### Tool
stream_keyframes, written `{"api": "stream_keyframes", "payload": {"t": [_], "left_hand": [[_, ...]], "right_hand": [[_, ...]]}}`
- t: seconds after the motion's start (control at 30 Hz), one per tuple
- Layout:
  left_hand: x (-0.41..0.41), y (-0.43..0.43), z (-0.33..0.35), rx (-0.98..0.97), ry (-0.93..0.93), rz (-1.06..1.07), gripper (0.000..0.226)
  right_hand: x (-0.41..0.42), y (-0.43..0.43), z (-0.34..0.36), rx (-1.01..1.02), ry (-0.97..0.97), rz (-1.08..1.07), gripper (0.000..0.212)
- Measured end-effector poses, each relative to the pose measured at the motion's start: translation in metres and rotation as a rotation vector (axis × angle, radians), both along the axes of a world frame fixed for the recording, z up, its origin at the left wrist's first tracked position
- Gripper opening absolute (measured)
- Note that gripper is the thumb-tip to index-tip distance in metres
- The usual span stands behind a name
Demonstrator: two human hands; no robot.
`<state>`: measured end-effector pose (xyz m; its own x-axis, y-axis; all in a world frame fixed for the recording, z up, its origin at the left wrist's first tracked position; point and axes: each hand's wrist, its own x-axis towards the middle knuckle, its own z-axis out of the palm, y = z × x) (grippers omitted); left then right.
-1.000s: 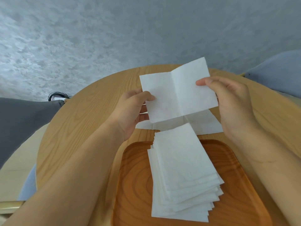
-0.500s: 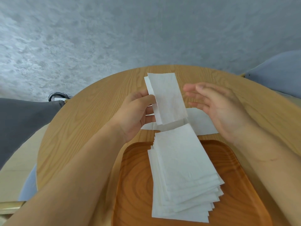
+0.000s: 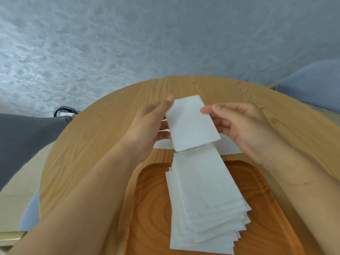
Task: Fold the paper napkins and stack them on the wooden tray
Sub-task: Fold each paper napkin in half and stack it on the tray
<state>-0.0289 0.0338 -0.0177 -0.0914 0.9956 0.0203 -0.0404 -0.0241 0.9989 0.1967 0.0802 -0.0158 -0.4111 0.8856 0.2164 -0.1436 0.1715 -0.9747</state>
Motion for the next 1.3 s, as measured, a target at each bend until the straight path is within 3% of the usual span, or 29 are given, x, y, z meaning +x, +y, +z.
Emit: {"api": "stream_keyframes", "payload": {"t": [0.1, 0.33, 0.63, 0.83, 0.93, 1.13, 1.3], "left_hand": [[-0.001, 0.000, -0.002, 0.024, 0.099, 0.037, 0.026], [0.002, -0.005, 0.002, -0.013, 0.164, -0.131, 0.010], [0.010, -0.012, 0.003, -0.041, 0.388, -0.292, 0.008], [0.010, -0.008, -0.002, 0.013, 0.421, -0.301, 0.004], [0.009, -0.004, -0.006, 0.058, 0.488, -0.235, 0.005], [-0.003, 0.008, -0.022, 0.135, 0.770, 0.117, 0.004], [-0.008, 0.013, -0.030, 0.073, 0.912, 0.141, 0.020]], "right_hand": [[0.001, -0.001, 0.001, 0.003, -0.052, -0.005, 0.022], [0.002, -0.002, 0.002, 0.000, -0.180, 0.028, 0.018], [0.009, -0.003, 0.004, 0.035, -0.365, 0.245, 0.018], [0.009, -0.001, 0.001, 0.056, -0.421, 0.215, 0.015], [0.008, 0.003, -0.001, 0.089, -0.451, 0.128, 0.008], [0.011, 0.022, -0.021, 0.294, -0.623, -0.297, 0.002], [0.016, 0.030, -0.032, 0.355, -0.943, -0.370, 0.044]]}}
